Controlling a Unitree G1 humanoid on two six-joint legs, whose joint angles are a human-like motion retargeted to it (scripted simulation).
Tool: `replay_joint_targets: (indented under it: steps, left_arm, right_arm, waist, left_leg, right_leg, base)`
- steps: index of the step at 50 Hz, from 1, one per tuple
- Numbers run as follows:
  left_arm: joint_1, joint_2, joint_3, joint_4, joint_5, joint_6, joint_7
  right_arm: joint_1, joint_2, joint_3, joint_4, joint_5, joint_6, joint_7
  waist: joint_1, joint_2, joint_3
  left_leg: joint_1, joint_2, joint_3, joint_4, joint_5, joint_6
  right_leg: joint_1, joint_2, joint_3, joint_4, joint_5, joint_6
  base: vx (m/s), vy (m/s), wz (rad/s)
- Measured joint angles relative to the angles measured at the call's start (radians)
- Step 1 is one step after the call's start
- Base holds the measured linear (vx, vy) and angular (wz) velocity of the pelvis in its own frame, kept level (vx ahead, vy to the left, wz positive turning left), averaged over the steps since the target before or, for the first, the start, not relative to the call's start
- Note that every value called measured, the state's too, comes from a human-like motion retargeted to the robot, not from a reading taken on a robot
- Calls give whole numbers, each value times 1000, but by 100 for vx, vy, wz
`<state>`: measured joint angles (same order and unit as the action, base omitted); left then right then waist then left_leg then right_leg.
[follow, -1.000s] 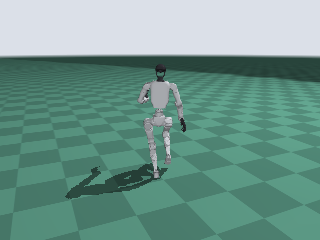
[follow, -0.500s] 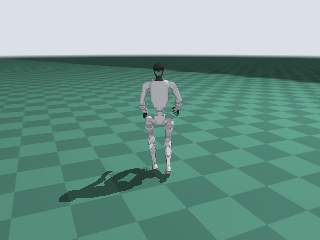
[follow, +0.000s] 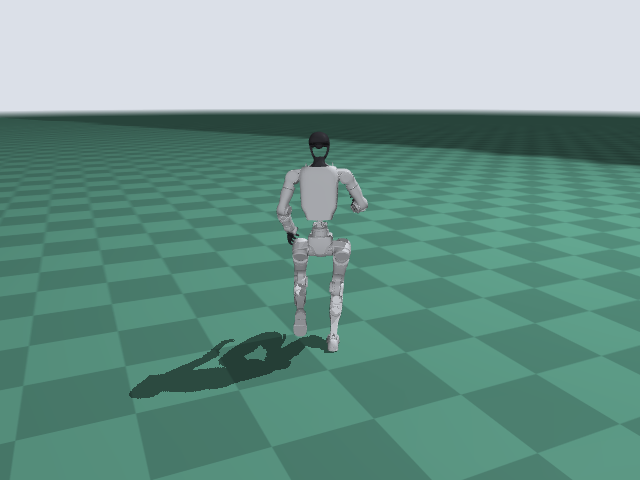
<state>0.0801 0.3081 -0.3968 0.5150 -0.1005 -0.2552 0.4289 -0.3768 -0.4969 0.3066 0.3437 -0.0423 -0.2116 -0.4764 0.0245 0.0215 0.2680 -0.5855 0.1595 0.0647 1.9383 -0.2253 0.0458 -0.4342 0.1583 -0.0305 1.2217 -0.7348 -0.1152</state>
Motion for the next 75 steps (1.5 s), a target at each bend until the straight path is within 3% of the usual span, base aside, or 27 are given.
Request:
replay_joint_targets:
  steps: [2,5,8,11,15,18,20,22,27,30,32,35,40,44,48,54,58,63,68,71,75]
  left_arm:
    - [69,28,30,-38,22,-10,-15]
    - [149,52,60,-109,30,-29,-39]
    - [165,44,52,-151,13,-37,-50]
    - [112,22,11,-174,6,-48,-33]
    - [-50,2,-62,-190,41,-64,33]
    - [-261,9,-95,-184,94,-55,105]
    - [-402,13,-93,-189,109,-41,152]
    - [-492,14,-76,-210,104,-39,184]
    - [-484,6,-54,-275,94,-76,168]
    - [-399,2,-75,-280,95,-94,103]
    - [-336,1,-90,-271,91,-87,54]
    - [-235,-4,-104,-231,84,-61,11]
    - [-125,3,-57,-86,80,11,11]
    - [-55,29,-2,-51,109,27,18]
    - [32,76,33,-136,113,1,-5]
    - [98,85,40,-234,90,-50,-63]
    - [85,73,24,-273,65,-64,-79]
    - [18,56,-14,-292,65,-72,-47]
    - [-197,72,-48,-270,111,-64,63]
    - [-322,75,-38,-293,125,-51,130]
    - [-390,71,1,-363,112,-53,161]
  right_arm:
    - [-30,-21,-32,-143,9,-12,-12]
    - [18,-13,-46,-255,19,-28,15]
    - [114,19,-21,-200,-6,-34,62]
    - [200,62,19,-19,-61,-25,86]
    - [306,131,77,342,-125,43,100]
    - [360,179,93,637,-158,98,111]
    - [408,191,92,768,-173,117,132]
    - [462,186,84,831,-169,118,156]
    - [550,165,47,810,-93,88,170]
    - [552,154,27,725,-42,70,167]
    - [526,144,19,647,-20,58,150]
    - [452,124,15,522,-16,27,110]
    - [195,43,-4,281,-36,13,6]
    - [24,-10,-24,61,-50,11,-47]
    - [-4,-19,-26,-121,-42,-2,-22]
    - [87,23,36,-156,-66,-28,81]
    - [145,52,75,-80,-119,-37,123]
    - [247,97,108,94,-178,-1,133]
    - [320,155,105,405,-243,53,82]
    - [391,154,95,520,-257,65,79]
    - [502,124,67,541,-222,52,109]
  waist:
    - [33,-20,-14]
    - [64,-48,-54]
    - [57,-74,-86]
    - [13,-110,-95]
    - [-60,-147,-81]
    - [-107,-162,-47]
    - [-132,-154,-29]
    - [-157,-127,-29]
    - [-205,-61,-74]
    - [-195,-17,-100]
    - [-170,17,-106]
    - [-124,34,-103]
    - [-47,28,-27]
    - [14,-1,4]
    - [60,-50,-30]
    - [81,-121,-95]
    - [51,-180,-107]
    - [10,-223,-88]
    - [-45,-242,-33]
    - [-95,-209,-27]
    - [-177,-141,-55]
  left_leg:
    - [-79,4,23,-46,-28,15]
    - [-123,-26,79,-233,-75,8]
    - [-90,-99,137,-483,-123,-12]
    - [-12,-198,177,-677,-172,-9]
    - [88,-303,178,-724,-347,64]
    - [150,-348,158,-702,-492,127]
    - [194,-358,134,-711,-540,141]
    - [250,-354,104,-765,-526,119]
    - [380,-304,44,-911,-274,-28]
    - [386,-229,28,-836,-79,-115]
    - [373,-153,34,-701,4,-131]
    - [347,-55,58,-442,46,-103]
    - [230,114,44,-47,-14,2]
    - [70,151,38,28,-101,68]
    - [-43,97,114,-135,-168,87]
    - [-59,-100,209,-638,-197,8]
    - [-24,-239,245,-881,-196,4]
    - [10,-320,249,-802,-348,110]
    - [99,-376,229,-715,-530,212]
    - [197,-375,193,-764,-563,202]
    - [359,-350,141,-926,-472,103]
  right_leg:
    - [38,-19,14,-61,31,35]
    - [86,-62,14,-126,164,129]
    - [103,-115,11,-90,266,206]
    - [116,-199,3,36,305,242]
    - [84,-317,-13,338,333,253]
    - [-15,-379,13,573,354,227]
    - [-111,-387,35,668,348,195]
    - [-205,-372,34,662,337,169]
    - [-293,-275,-33,309,327,171]
    - [-254,-161,-51,40,351,205]
    - [-209,-96,-72,-59,347,193]
    - [-151,-49,-87,-40,232,116]
    - [-80,-6,-79,79,-37,-38]
    - [-23,-10,-55,56,-88,-44]
    - [62,-56,-32,-57,12,45]
    - [146,-149,-9,-113,267,230]
    - [188,-266,-14,-5,329,282]
    - [205,-388,-21,286,366,272]
    - [80,-466,43,619,383,204]
    - [-70,-445,71,697,322,151]
    - [-246,-385,22,550,246,124]
  base:
    - [12,2,-8]
    - [14,10,4]
    - [11,12,11]
    - [7,10,26]
    - [3,8,17]
    - [0,7,8]
    - [-1,6,-6]
    - [2,3,-22]
    - [5,-6,-19]
    - [0,-9,-16]
    - [-2,-7,-24]
    - [-1,-7,-29]
    - [3,-12,-30]
    - [6,-7,-12]
    - [11,6,16]
    - [7,11,14]
    - [2,8,21]
    - [0,6,-6]
    - [-2,8,-11]
    - [-1,5,-20]
    - [4,-2,-24]
